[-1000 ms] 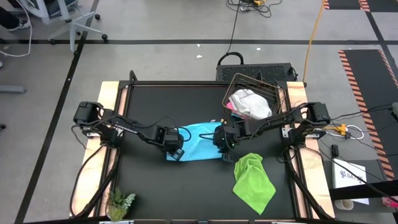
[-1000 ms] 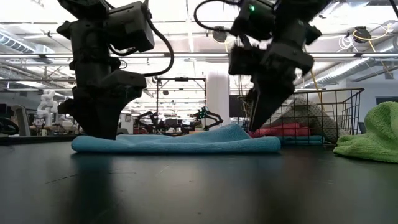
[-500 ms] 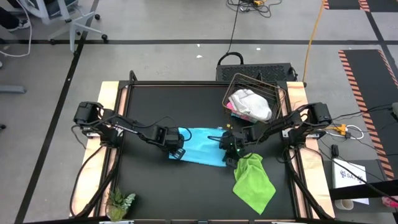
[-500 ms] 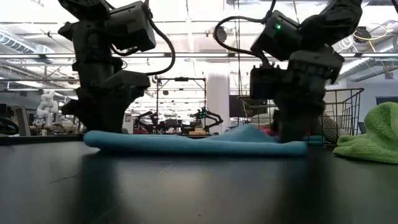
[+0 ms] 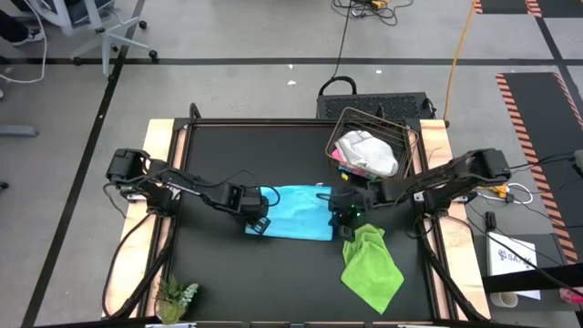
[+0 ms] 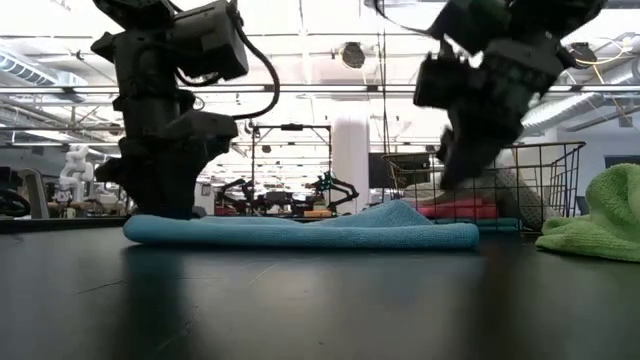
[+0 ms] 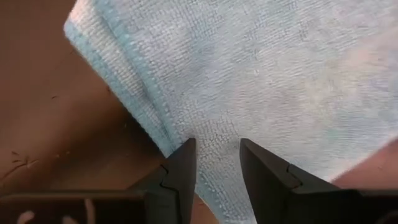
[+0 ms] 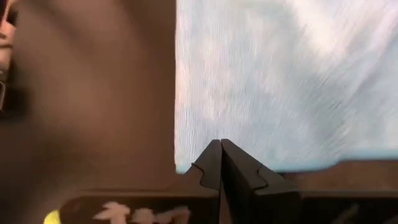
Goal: Fold microfiber towels
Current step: Fold the blue towel
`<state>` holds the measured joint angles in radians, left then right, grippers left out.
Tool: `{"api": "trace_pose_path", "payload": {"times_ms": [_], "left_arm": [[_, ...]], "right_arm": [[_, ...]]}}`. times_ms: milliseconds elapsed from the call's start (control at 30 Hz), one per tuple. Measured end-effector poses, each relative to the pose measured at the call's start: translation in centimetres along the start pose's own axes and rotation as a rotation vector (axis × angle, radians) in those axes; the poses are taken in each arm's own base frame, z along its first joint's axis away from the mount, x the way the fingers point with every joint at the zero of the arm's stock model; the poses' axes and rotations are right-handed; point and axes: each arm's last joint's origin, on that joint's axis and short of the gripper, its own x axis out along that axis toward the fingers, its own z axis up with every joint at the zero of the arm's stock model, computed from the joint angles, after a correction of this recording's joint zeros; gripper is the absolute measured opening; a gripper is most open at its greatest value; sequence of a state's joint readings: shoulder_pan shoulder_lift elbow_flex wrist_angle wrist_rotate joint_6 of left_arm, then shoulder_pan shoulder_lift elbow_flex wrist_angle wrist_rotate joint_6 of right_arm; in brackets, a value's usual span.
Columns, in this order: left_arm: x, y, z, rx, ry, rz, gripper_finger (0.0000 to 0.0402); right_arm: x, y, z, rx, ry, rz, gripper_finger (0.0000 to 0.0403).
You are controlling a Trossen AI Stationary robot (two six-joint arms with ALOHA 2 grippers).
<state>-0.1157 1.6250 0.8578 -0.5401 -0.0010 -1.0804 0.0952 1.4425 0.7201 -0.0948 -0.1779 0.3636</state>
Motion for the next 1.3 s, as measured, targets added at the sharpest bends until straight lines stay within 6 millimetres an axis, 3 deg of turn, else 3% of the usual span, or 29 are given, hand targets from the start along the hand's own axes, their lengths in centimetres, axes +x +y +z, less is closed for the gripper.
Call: {"api": "trace_pose_path", "payload": {"times_ms": [200,367,533,867,1067,1300], "left_arm": [[-2.4,-0.4,0.2,0.014,-0.111,-0.078,0.0127],[-5.5,-0.7,-0.5,0.121,-0.253,-0.144,0.0127],[-7.2,-1.4,-2.3,0.264,-0.337,-0.177,0.0126],[-5.2,-2.9,-5.4,0.423,-0.268,-0.151,0.0126],[-3.5,-3.1,-5.7,0.546,-0.218,-0.109,0.0126],[-3.1,-3.0,-5.6,0.571,-0.200,-0.082,0.0126]], "right_arm": [[-2.1,0.2,0.9,-0.076,-0.103,-0.023,0.0002],[-2.2,0.2,0.9,-0.121,-0.104,-0.023,0.0003],[-2.2,0.8,0.8,-0.151,-0.096,0.013,0.0004],[-2.9,2.8,1.9,-0.371,-0.046,-0.027,0.0079],[-1.2,2.9,0.8,-0.457,0.065,-0.031,0.0111],[0.9,3.9,-0.4,-0.537,0.136,-0.003,0.0112]]}}
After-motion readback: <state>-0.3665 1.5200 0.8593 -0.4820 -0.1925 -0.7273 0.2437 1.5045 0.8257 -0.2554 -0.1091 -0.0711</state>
